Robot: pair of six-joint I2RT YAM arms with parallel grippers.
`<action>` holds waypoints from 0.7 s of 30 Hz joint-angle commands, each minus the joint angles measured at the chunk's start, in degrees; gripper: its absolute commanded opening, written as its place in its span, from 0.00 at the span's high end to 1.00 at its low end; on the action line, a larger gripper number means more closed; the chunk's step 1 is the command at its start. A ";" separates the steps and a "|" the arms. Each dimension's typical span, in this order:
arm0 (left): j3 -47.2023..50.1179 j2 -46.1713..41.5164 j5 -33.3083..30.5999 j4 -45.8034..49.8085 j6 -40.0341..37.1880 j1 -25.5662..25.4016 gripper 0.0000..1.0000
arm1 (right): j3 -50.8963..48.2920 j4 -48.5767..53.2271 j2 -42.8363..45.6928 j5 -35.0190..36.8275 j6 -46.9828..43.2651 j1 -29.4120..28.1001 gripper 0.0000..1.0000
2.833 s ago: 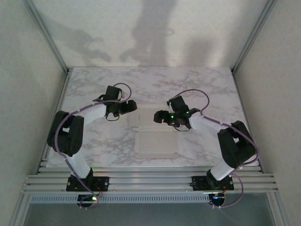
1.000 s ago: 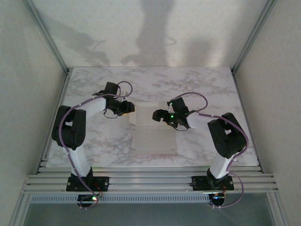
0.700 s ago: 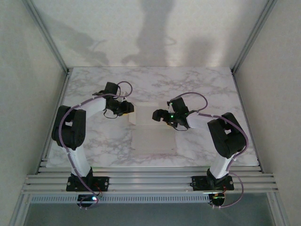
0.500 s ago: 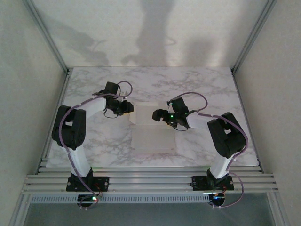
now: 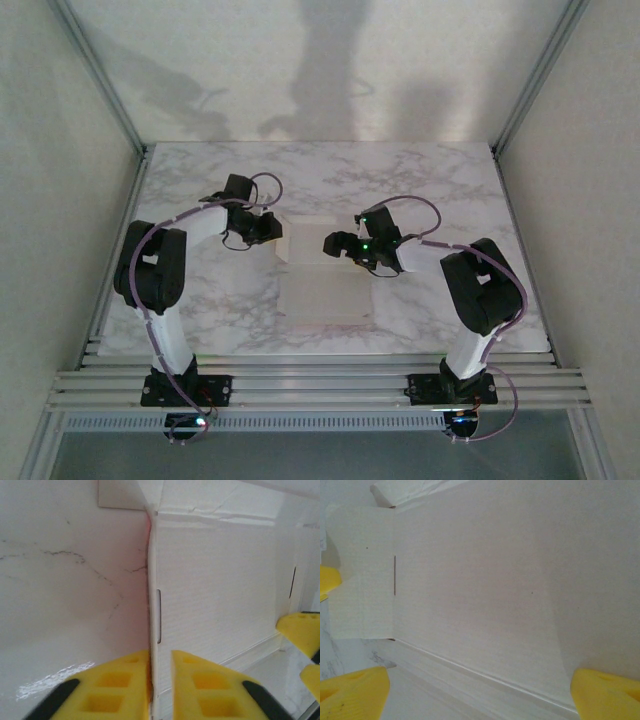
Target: Fold the paper box
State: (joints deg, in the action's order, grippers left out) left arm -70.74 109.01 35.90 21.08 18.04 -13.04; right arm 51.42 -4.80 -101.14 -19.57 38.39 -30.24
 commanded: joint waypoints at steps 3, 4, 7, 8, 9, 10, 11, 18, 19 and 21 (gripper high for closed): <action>-2.59 1.63 -0.21 -0.69 -2.63 -0.39 0.96 | -2.01 5.72 -2.26 1.60 -0.67 0.00 0.05; -2.68 1.71 -0.18 -0.95 -2.94 -0.47 1.00 | -2.02 5.78 -1.53 1.64 -0.95 -0.06 0.05; -2.65 0.81 0.10 -2.01 -4.33 -1.08 1.00 | -2.19 6.41 1.69 1.82 -2.50 0.09 0.05; -2.58 0.16 0.04 -2.76 -4.77 -1.39 1.00 | -2.12 6.81 2.99 1.79 -3.13 0.23 0.05; -2.66 -0.64 -0.02 -3.30 -5.75 -1.95 1.00 | -1.96 7.65 4.51 1.82 -4.15 0.42 0.05; -3.11 -1.26 0.74 -3.35 -7.94 -2.52 1.00 | -1.56 8.99 6.36 1.95 -5.26 0.68 0.05; -3.54 -1.81 1.14 -3.23 -10.48 -3.19 1.00 | -1.05 10.56 8.04 2.16 -6.38 0.91 0.05; -12.03 -3.28 2.76 4.21 -23.01 -4.74 1.00 | 8.53 28.12 20.67 4.54 -22.21 2.72 0.05; -12.43 -3.28 3.80 4.41 -24.71 -4.78 0.98 | 10.63 30.31 21.34 4.52 -24.07 2.83 0.05; -12.85 -3.11 5.37 3.75 -27.36 -4.72 0.98 | 16.50 37.05 21.33 6.39 -27.83 3.15 0.05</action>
State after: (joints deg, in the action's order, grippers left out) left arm -81.69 107.72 38.04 22.57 -1.91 -18.13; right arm 61.60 20.93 -81.08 -15.64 19.84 -27.51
